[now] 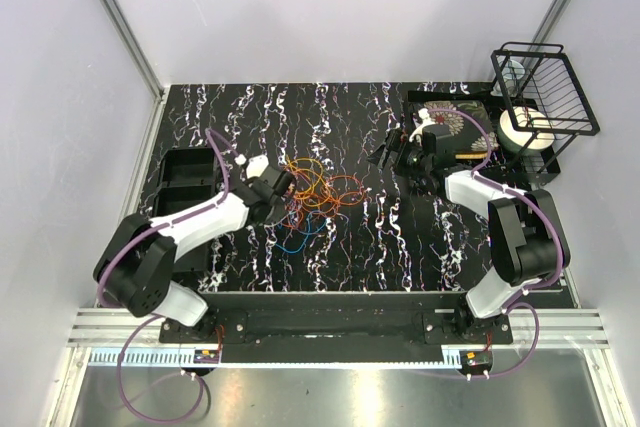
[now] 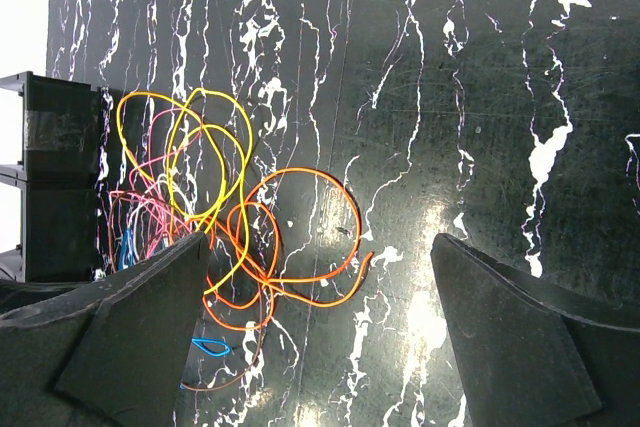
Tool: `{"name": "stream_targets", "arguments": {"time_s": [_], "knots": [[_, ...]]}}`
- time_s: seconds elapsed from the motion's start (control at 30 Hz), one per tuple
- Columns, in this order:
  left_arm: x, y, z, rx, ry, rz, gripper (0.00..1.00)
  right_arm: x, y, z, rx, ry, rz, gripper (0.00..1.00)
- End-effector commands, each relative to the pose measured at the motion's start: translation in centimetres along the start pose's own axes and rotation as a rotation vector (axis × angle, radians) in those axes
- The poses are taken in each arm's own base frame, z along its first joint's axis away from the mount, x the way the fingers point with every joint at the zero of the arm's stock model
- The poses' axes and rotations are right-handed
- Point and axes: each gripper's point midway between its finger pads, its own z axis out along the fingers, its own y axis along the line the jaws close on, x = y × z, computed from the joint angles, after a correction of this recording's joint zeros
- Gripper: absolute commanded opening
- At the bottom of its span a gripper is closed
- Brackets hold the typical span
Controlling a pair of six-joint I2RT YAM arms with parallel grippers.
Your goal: Untangle the cables
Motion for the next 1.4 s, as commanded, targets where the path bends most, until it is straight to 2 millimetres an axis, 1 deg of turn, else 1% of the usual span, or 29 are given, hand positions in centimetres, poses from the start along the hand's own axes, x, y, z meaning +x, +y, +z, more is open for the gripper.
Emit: {"name": "stream_targets", "arguments": {"time_s": [0.0, 0.03, 0.07, 0.1, 0.13, 0.17, 0.2, 0.23, 0.27, 0.33, 0.37, 0.43, 0.47, 0.57, 0.63, 0.67, 0.73, 0.77, 0.8, 0.83, 0.87, 0.9, 0.93, 1.0, 1.03, 1.13, 1.17, 1.3, 1.37], "knots": [[-5.2, -2.0, -4.9, 0.087, -0.128, -0.031, 0.0, -1.4, 1.4, 0.1, -0.032, -0.029, -0.016, 0.98], [-6.2, -2.1, -6.0, 0.097, -0.155, -0.013, 0.0, -1.3, 1.3, 0.1, -0.031, -0.027, -0.013, 0.98], [-6.6, -1.6, -6.9, 0.084, -0.157, 0.006, 0.0, -1.4, 1.4, 0.1, -0.034, -0.028, -0.014, 0.98], [-9.1, -2.7, -9.6, 0.132, -0.215, -0.006, 0.0, -1.4, 1.3, 0.2, -0.033, -0.027, -0.013, 0.98], [-10.2, -2.9, -10.9, 0.145, -0.244, 0.027, 0.0, -1.4, 1.4, 0.1, -0.036, -0.026, -0.013, 0.98], [-11.0, -2.7, -12.3, 0.143, -0.253, 0.043, 0.0, -1.5, 1.4, 0.1, -0.035, -0.027, -0.012, 0.98], [-13.7, -3.5, -15.4, 0.188, -0.32, 0.02, 0.0, -1.4, 1.4, 0.1, -0.036, -0.026, -0.013, 0.98], [-14.6, -3.3, -16.9, 0.187, -0.337, 0.046, 0.0, -1.4, 1.4, 0.1, -0.035, -0.027, -0.012, 0.98], [-17.3, -4.1, -20.4, 0.241, -0.407, 0.023, 0.0, -1.3, 1.4, 0.1, -0.036, -0.026, -0.013, 0.98], [-19.7, -4.0, -24.2, 0.268, -0.475, 0.047, 0.0, -1.4, 1.3, 0.1, -0.034, -0.028, -0.012, 0.98], [-22.3, -4.7, -28.4, 0.336, -0.558, 0.022, 0.0, -1.4, 1.4, 0.1, -0.034, -0.028, -0.012, 0.98], [-24.7, -5.0, -32.7, 0.407, -0.65, 0.049, 0.0, -1.2, 1.3, 0.2, -0.034, -0.021, -0.009, 0.98], [-26.5, -5.1, -36.2, 0.464, -0.725, 0.034, 0.0, -1.4, 1.4, 0.2, -0.038, -0.023, -0.008, 0.98], [-28.6, -4.8, -41.1, 0.536, -0.848, 0.036, 0.0, -1.3, 1.4, 0.2, -0.038, -0.02, -0.008, 0.98], [-29.1, -4.4, -42.1, 0.549, -0.887, 0.027, 0.0, -1.3, 1.4, 0.1, -0.036, -0.021, -0.01, 0.98], [-28.6, -4.1, -41.8, 0.545, -0.885, 0.026, 0.0, -1.3, 1.5, 0.1, -0.037, -0.022, -0.01, 0.98], [-28.4, -3.7, -41.2, 0.537, -0.897, 0.01, 0.0, -1.2, 1.4, 0.1, -0.036, -0.02, -0.009, 0.98], [-27.4, -3.4, -39.5, 0.516, -0.874, 0.02, 0.0, -1.3, 1.4, 0.1, -0.035, -0.022, -0.008, 0.98], [-27.0, -3.1, -38.7, 0.5, -0.869, 0.016, 0.0, -1.3, 1.5, 0.1, -0.038, -0.021, -0.01, 0.98], [-26.2, -3.2, -36.6, 0.477, -0.849, 0.027, 0.0, -1.3, 1.4, 0.1, -0.036, -0.018, -0.006, 0.98], [-25.9, -2.4, -36.8, 0.476, -0.86, 0.011, 0.0, -1.3, 1.5, 0.2, -0.039, -0.017, -0.008, 0.98], [-25.7, -2.1, -36.2, 0.463, -0.864, -0.003, 0.0, -1.2, 1.3, 0.2, -0.036, -0.015, -0.005, 0.98], [-25.0, -1.7, -35.1, 0.443, -0.851, 0.002, 0.0, -1.1, 1.4, 0.2, -0.036, -0.013, -0.004, 0.98], [-24.6, -1.4, -34.4, 0.433, -0.858, 0.005, 0.0, -1.2, 1.5, 0.2, -0.038, -0.013, -0.003, 0.98], [-24.0, -1.0, -33.5, 0.419, -0.851, 0.008, 0.0, -1.1, 1.4, 0.3, -0.036, -0.009, -0.001, 0.98], [-23.8, 0.1, -32.8, 0.379, -0.875, -0.011, 0.0, -1.1, 1.3, 0.3, -0.034, -0.009, -0.002, 0.98], [-23.8, 0.2, -32.8, 0.377, -0.88, -0.007, 0.0, -1.1, 1.4, 0.2, -0.036, -0.009, -0.003, 0.98], [-23.9, -0.2, -32.9, 0.375, -0.886, 0.055, 0.0, -1.1, 1.3, 0.3, -0.035, -0.01, 0.001, 0.98], [-24.4, -0.5, -32.9, 0.355, -0.88, 0.079, 0.0, -1.0, 1.3, 0.4, -0.034, -0.004, 0.004, 0.98]]}}
